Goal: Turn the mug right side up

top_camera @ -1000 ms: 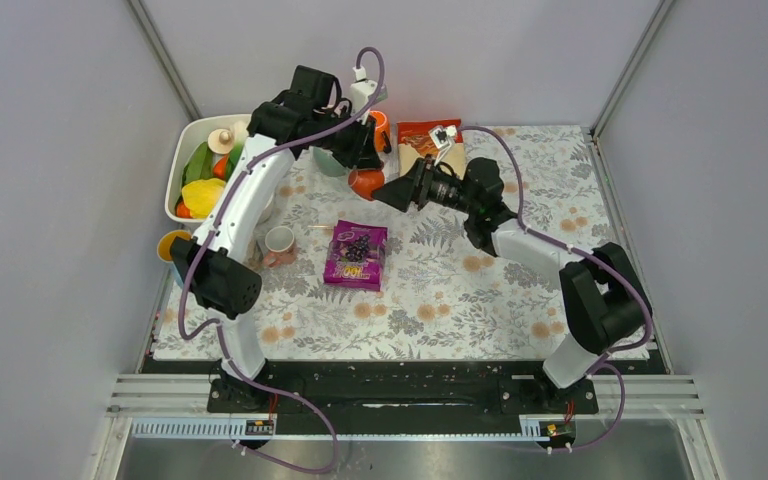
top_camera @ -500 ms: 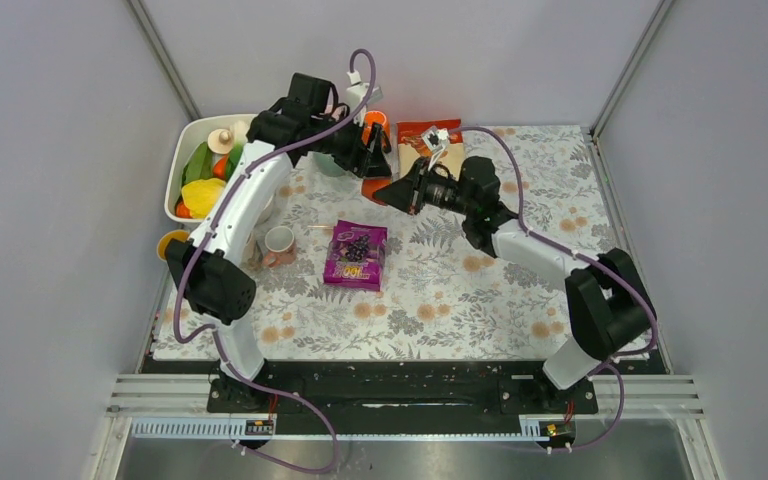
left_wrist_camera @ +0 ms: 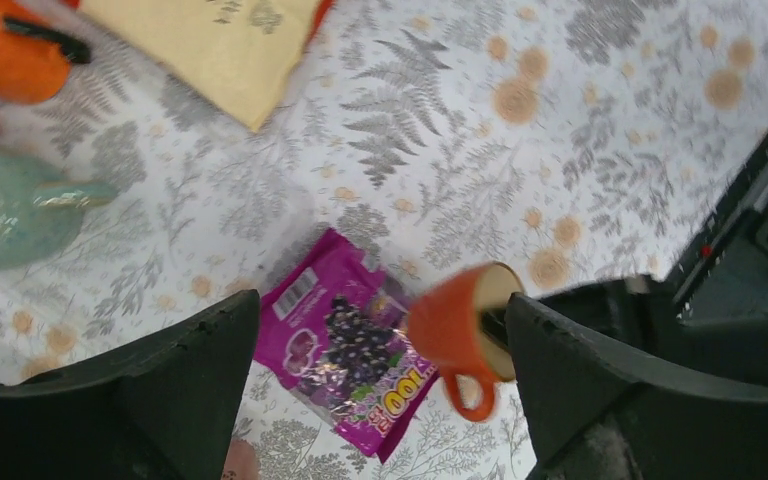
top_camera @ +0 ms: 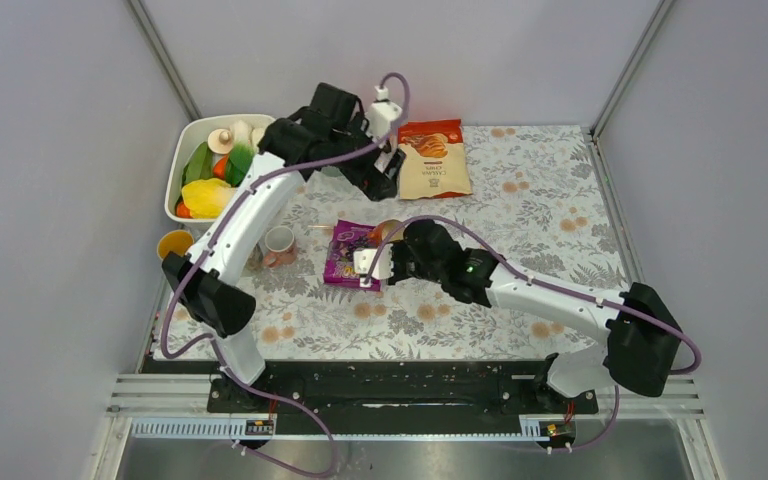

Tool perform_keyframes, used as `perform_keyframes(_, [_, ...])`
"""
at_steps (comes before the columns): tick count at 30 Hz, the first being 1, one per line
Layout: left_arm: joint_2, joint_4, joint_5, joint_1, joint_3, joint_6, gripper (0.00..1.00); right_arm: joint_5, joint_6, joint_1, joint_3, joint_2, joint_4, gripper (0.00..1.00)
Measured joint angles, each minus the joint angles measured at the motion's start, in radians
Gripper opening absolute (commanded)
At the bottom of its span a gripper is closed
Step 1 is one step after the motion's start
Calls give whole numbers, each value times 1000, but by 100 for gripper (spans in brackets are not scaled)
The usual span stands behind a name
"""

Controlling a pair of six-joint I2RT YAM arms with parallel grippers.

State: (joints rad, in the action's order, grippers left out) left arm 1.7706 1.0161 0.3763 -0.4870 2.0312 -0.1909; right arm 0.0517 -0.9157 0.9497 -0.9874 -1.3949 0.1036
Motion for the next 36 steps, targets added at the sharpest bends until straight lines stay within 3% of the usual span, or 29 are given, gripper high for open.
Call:
perform_keyframes(7, [-71, 45, -146, -201, -147, -143, 87, -276, -257, 80, 0, -31, 63, 0])
perform_keyframes(13, [-91, -23, -358, -259, -322, -184, 67, -355, -304, 134, -11, -48, 69, 0])
perform_keyframes(15, [-91, -58, -401, -262, -355, -183, 53, -362, -308, 145, -22, -52, 75, 0])
perform_keyframes(19, [-99, -123, -417, -287, -404, -172, 1, -376, -310, 147, -29, -61, 73, 0])
perform_keyframes(23, [-100, -168, -463, -305, -438, -195, 0, -376, -298, 146, -41, -64, 77, 0])
perform_keyframes(24, [-100, -172, -464, -306, -442, -199, 0, -376, -294, 146, -41, -64, 78, 6])
perform_keyframes(27, [-106, -193, -467, -306, -455, -208, 0, -389, -286, 146, -40, -71, 72, 48])
perform_keyframes(28, [-107, -201, -473, -304, -457, -210, 0, -402, -282, 146, -39, -74, 64, 58])
perform_keyframes(36, [-107, -224, -484, -127, -469, -196, 0, -497, -239, 156, -18, -63, -43, 81])
